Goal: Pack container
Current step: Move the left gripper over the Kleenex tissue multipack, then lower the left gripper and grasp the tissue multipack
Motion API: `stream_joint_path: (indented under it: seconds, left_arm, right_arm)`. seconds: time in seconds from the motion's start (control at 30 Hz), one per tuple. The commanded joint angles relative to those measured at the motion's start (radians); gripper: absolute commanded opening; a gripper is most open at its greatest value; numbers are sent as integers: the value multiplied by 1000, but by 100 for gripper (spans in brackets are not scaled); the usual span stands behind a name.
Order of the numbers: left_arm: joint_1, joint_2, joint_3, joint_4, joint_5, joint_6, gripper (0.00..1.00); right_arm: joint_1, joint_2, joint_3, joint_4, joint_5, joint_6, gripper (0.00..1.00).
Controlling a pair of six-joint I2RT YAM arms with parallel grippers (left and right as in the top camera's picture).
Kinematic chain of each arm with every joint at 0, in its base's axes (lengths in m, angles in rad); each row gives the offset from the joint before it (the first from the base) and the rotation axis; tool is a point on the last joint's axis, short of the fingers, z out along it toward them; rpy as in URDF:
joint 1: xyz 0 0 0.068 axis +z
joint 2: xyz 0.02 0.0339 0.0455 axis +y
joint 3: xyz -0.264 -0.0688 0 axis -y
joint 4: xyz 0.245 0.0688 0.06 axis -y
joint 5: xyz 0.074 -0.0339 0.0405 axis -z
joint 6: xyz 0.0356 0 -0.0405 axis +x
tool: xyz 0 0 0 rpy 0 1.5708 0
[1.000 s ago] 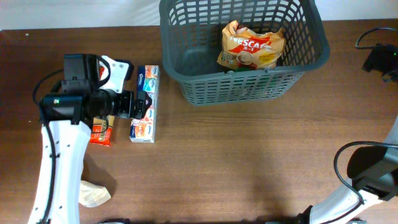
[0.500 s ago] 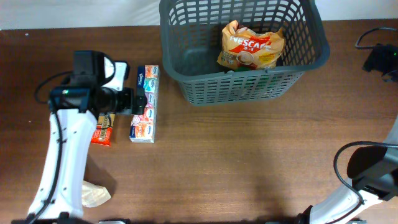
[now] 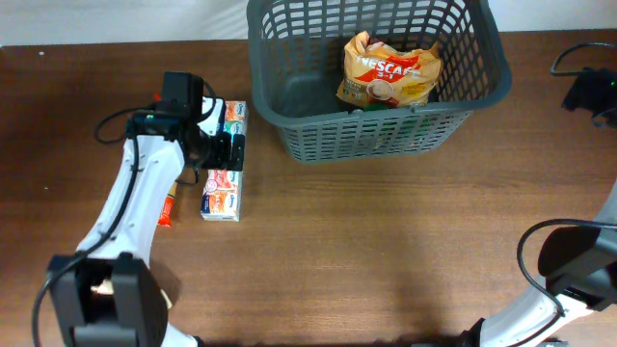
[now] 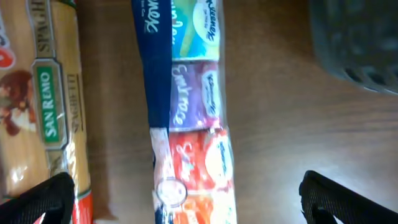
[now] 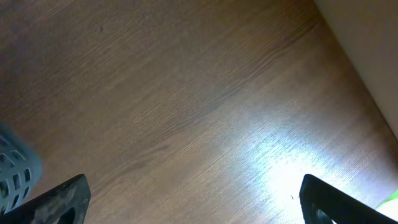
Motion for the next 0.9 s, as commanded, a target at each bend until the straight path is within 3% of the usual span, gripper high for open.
stream_joint_path:
  seconds: [0.0, 0.3, 0.87]
  left_arm:
    - [1, 68, 16, 22, -13, -15, 99]
    - [2, 181, 16, 47, -6, -37, 99]
    - [-23, 232, 16, 69, -18, -79, 99]
  right_arm:
    - [-2, -3, -6, 1, 2, 12, 99]
    - [-2, -3, -6, 1, 2, 12, 99]
    - [-2, -3, -6, 1, 2, 12, 99]
